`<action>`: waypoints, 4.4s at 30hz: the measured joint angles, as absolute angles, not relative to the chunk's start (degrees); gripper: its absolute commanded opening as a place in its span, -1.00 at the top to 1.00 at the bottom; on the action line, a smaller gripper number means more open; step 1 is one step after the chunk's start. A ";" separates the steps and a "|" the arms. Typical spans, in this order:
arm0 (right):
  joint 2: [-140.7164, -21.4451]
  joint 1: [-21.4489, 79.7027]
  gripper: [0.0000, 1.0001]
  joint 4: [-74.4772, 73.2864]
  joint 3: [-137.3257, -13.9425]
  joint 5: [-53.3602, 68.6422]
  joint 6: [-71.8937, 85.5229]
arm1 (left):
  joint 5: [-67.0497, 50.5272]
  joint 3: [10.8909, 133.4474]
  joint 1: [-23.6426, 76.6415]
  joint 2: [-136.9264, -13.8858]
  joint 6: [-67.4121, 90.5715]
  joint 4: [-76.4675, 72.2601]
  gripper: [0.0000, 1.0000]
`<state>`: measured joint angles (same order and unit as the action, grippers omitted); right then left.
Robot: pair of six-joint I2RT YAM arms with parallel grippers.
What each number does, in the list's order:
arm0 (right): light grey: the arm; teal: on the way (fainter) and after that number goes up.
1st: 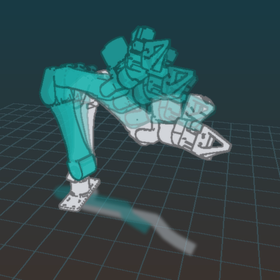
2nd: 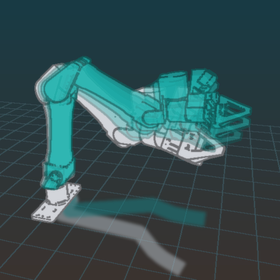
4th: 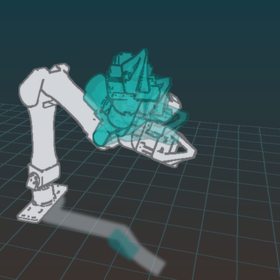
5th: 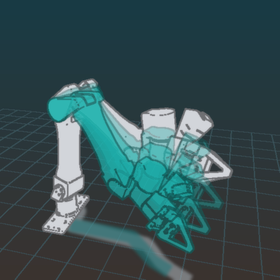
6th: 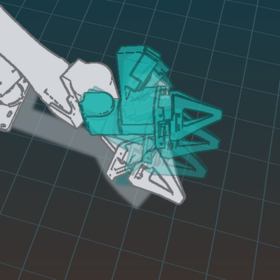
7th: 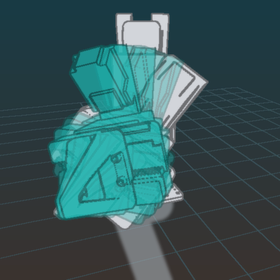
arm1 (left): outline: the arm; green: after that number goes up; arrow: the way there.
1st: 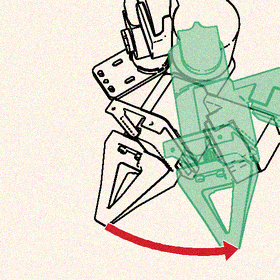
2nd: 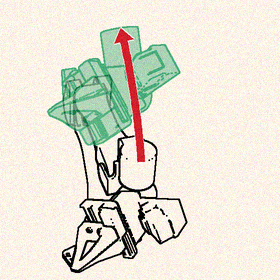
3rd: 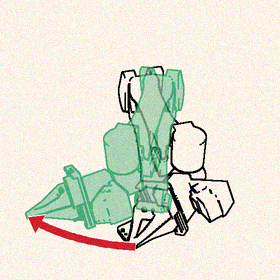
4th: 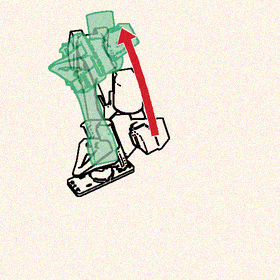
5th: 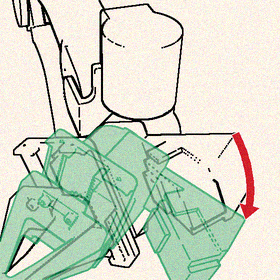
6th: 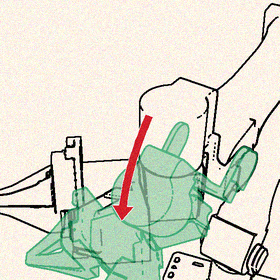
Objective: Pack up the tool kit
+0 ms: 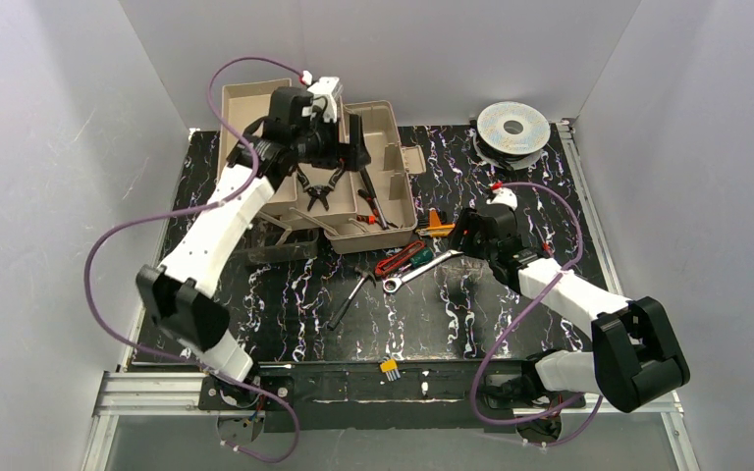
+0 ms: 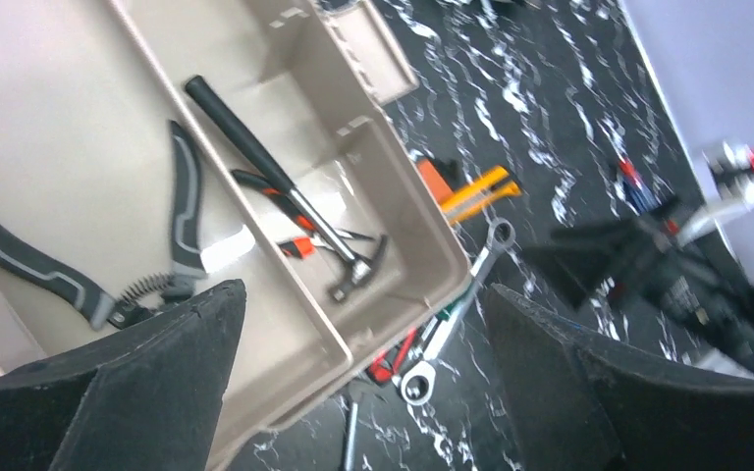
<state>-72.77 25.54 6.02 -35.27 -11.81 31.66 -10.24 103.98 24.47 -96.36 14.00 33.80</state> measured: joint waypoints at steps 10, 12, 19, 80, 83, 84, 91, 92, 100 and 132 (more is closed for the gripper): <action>-70.11 25.52 -0.96 -6.11 -40.36 -22.09 37.56 | -12.32 76.95 35.94 -76.16 9.39 27.35 -0.96; -69.17 25.52 -0.92 -7.94 -40.34 -23.29 38.89 | -11.88 71.81 37.01 -73.41 10.00 25.63 -0.97; -68.86 24.14 -0.74 -14.15 -41.67 -23.73 42.92 | -8.95 55.48 38.72 -65.10 13.30 18.94 -0.96; -114.39 13.10 0.36 -43.07 -82.91 -14.00 80.84 | 5.58 24.77 40.25 -39.53 25.80 6.48 -0.97; -112.12 13.19 0.36 -43.77 -80.23 -16.73 80.82 | 5.58 24.77 40.25 -39.53 25.78 6.48 -0.96; -111.00 13.10 0.37 -44.45 -79.22 -17.80 80.77 | 5.61 24.77 40.25 -39.53 25.78 6.50 -0.96; -99.98 12.58 0.52 -44.66 -74.65 -24.12 79.05 | 5.63 24.77 40.25 -39.55 25.76 6.48 -0.96; -98.02 12.47 0.54 -43.68 -73.80 -24.56 77.84 | 5.65 24.77 40.25 -39.53 25.76 6.48 -0.96; -87.61 12.43 0.43 -27.59 -66.39 -20.93 63.68 | 6.13 24.77 40.25 -39.68 25.74 6.48 -0.97; -117.80 12.16 -0.25 -47.20 -88.97 -19.55 69.12 | 7.86 23.77 40.27 -38.87 26.41 6.72 -0.96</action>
